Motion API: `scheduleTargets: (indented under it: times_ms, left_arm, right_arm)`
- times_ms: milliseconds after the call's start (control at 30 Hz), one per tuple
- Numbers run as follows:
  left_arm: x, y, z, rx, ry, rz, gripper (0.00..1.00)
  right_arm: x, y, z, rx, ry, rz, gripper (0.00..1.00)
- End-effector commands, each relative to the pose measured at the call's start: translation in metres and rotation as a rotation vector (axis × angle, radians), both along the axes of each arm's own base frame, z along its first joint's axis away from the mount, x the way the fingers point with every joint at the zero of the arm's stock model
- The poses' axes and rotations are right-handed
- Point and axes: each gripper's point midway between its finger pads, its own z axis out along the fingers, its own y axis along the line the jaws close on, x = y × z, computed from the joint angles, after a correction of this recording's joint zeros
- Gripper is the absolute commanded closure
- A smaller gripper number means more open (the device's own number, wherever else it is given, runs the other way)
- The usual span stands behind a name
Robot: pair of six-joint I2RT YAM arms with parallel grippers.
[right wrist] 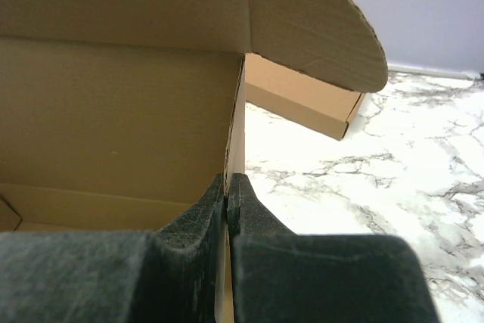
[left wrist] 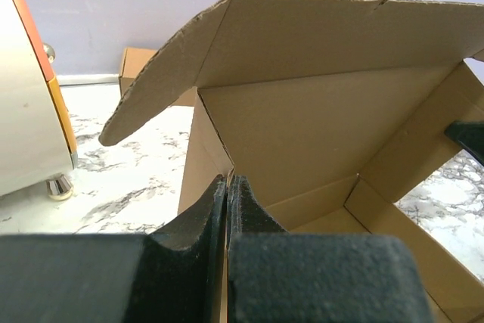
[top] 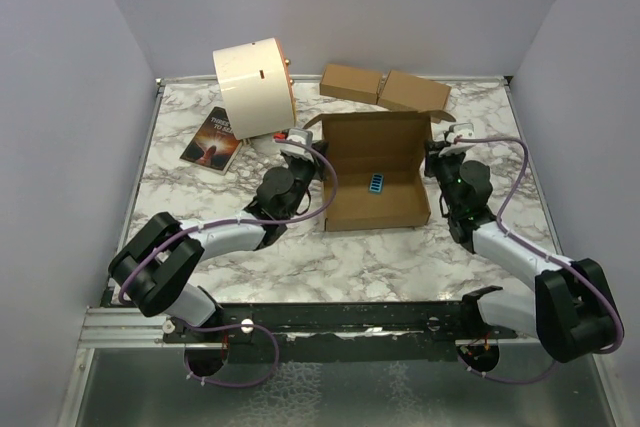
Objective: Fold the paper box
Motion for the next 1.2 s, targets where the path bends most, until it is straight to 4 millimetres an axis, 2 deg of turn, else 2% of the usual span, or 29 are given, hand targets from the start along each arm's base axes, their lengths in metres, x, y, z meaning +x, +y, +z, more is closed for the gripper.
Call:
scheduleTargets:
  times_ms: [0, 200, 567, 833, 1000, 1167]
  left_arm:
    - [-0.012, -0.006, -0.022, 0.015, 0.061, -0.033, 1.0]
    - [-0.016, -0.004, -0.026, 0.01, 0.068, -0.033, 1.0]
    - [-0.03, -0.002, -0.032, 0.022, 0.082, -0.048, 1.0]
    - [-0.042, -0.004, -0.039, 0.033, 0.098, -0.068, 1.0]
    - [-0.049, -0.009, -0.042, 0.045, 0.106, -0.082, 1.0]
    - [-0.058, -0.012, -0.055, 0.071, 0.119, -0.1, 1.0]
  right_arm:
    - [-0.019, 0.028, -0.045, 0.003, 0.233, 0.132, 0.99]
    - [-0.028, 0.024, -0.052, -0.031, 0.275, 0.128, 0.99]
    - [-0.038, 0.027, -0.054, -0.087, 0.31, 0.184, 0.99]
    - [-0.06, 0.03, -0.033, -0.179, 0.235, 0.279, 0.98]
    - [-0.071, 0.031, -0.042, -0.234, 0.264, 0.329, 0.97]
    - [-0.08, 0.036, -0.048, -0.28, 0.264, 0.393, 0.97]
